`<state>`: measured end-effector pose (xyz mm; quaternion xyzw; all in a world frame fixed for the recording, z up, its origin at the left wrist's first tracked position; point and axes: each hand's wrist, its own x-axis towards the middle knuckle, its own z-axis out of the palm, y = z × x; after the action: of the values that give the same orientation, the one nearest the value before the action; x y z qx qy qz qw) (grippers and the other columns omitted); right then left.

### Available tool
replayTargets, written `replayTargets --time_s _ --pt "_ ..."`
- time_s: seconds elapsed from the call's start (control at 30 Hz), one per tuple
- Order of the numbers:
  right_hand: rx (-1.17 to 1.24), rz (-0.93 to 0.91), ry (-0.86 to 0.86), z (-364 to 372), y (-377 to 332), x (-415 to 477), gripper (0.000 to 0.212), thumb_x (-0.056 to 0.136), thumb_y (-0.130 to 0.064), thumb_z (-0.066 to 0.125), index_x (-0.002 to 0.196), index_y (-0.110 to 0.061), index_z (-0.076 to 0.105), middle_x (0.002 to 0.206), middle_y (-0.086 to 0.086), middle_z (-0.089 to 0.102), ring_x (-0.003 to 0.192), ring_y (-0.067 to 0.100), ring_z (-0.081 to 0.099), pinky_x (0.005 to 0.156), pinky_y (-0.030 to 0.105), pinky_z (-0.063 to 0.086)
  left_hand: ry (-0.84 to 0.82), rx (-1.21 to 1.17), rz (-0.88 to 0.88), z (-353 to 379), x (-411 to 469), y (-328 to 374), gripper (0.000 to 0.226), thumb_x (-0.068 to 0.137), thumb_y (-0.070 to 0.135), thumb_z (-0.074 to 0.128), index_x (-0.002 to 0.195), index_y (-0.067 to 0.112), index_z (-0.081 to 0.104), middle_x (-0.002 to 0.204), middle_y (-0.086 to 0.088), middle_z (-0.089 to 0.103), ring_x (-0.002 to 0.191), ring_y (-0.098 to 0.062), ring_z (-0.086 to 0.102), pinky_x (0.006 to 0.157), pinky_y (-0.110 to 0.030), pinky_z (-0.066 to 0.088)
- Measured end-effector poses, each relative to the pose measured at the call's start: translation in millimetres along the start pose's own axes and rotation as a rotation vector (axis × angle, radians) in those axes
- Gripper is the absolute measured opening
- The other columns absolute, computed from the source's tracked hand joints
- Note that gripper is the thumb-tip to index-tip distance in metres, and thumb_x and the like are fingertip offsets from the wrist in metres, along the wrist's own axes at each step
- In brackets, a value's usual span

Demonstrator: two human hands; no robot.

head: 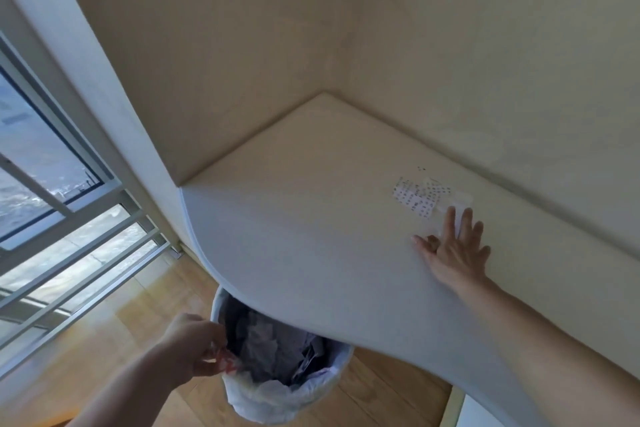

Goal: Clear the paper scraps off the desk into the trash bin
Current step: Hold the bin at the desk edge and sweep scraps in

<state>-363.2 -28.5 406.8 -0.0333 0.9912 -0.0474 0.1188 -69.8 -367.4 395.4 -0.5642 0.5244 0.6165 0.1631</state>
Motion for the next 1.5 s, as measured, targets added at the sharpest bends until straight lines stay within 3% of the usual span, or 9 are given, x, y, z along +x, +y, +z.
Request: replayTargets --time_s 0.2,0.43,0.73,0.9,0.97,1.07,1.3,1.4,1.5 --pt "0.211 -0.014 -0.069 -30 -7 49 0.110 0.058 -0.095 0.027 0.148 -0.043 -0.009 0.162 -0.003 -0.019 0.149 0.033 -0.011 0.112 0.067 0.015 0.001 -0.002 -0.002 3 7 5 0.012 0.074 -0.022 0.054 0.076 -0.011 0.058 0.070 -0.017 0.047 0.043 -0.024 0.049 0.044 -0.037 0.055" --pt "0.090 -0.064 -0.263 -32 -46 85 0.093 0.072 -0.088 0.031 0.149 -0.047 0.000 0.163 -0.006 -0.016 0.148 0.040 -0.011 0.115 0.065 0.009 0.030 -0.029 0.003 6 14 5 0.011 0.074 -0.023 0.055 0.079 -0.013 0.059 0.068 -0.019 0.052 0.034 -0.023 0.051 0.042 -0.038 0.054" --pt "-0.096 -0.523 -0.391 -21 -95 20 0.058 0.093 -0.065 0.032 0.148 -0.049 0.020 0.163 -0.015 -0.009 0.150 0.030 -0.011 0.114 0.064 0.002 0.023 -0.010 -0.042 1 17 3 0.013 0.069 -0.022 0.057 0.079 -0.014 0.062 0.072 -0.021 0.052 0.047 -0.027 0.050 0.053 -0.044 0.057" --pt "0.032 -0.704 -0.220 -39 -99 3 0.048 0.093 -0.058 0.042 0.136 -0.039 0.049 0.155 -0.009 0.031 0.142 0.019 0.031 0.114 0.056 0.013 0.020 -0.019 -0.034 -1 15 5 0.013 0.069 -0.023 0.057 0.079 -0.015 0.061 0.071 -0.020 0.050 0.047 -0.027 0.048 0.053 -0.044 0.057" --pt "0.023 -0.635 -0.126 -48 -98 12 0.054 0.094 -0.057 0.040 0.144 -0.036 0.038 0.158 -0.006 0.026 0.143 0.021 0.030 0.115 0.051 0.020 0.027 -0.027 -0.031 -1 12 6 0.012 0.071 -0.023 0.056 0.078 -0.015 0.060 0.073 -0.021 0.050 0.048 -0.028 0.049 0.049 -0.042 0.056" --pt "0.033 -0.557 -0.235 -45 -107 13 0.067 0.094 -0.058 0.037 0.152 -0.036 0.013 0.164 -0.007 0.001 0.150 0.018 0.008 0.119 0.052 0.017 0.026 -0.030 -0.034 -1 10 5 0.012 0.071 -0.024 0.056 0.077 -0.014 0.060 0.072 -0.021 0.051 0.046 -0.028 0.050 0.047 -0.041 0.056" --pt "-0.150 -0.897 -0.403 7 -162 -62 0.068 0.094 -0.057 0.036 0.152 -0.038 0.007 0.163 -0.005 -0.014 0.150 0.019 -0.014 0.119 0.052 -0.002 0.029 -0.030 -0.037 -6 9 3 0.012 0.070 -0.024 0.058 0.079 -0.016 0.061 0.070 -0.020 0.051 0.045 -0.027 0.049 0.046 -0.040 0.056" --pt "-0.002 -0.712 -0.146 -8 -142 -60 0.069 0.093 -0.061 0.034 0.152 -0.037 0.008 0.164 -0.005 -0.010 0.150 0.025 -0.009 0.117 0.055 0.002 0.026 -0.036 -0.031 -12 10 2 0.012 0.070 -0.024 0.058 0.078 -0.015 0.060 0.071 -0.021 0.051 0.046 -0.027 0.048 0.046 -0.040 0.055" --pt "0.120 -0.145 0.040 -21 -94 -45 0.072 0.094 -0.056 0.040 0.153 -0.025 0.013 0.163 0.014 0.006 0.149 0.038 0.006 0.116 0.053 0.014 0.042 -0.040 -0.027 -19 13 -1 0.014 0.070 -0.024 0.058 0.080 -0.014 0.059 0.073 -0.020 0.049 0.047 -0.028 0.049 0.046 -0.041 0.056"
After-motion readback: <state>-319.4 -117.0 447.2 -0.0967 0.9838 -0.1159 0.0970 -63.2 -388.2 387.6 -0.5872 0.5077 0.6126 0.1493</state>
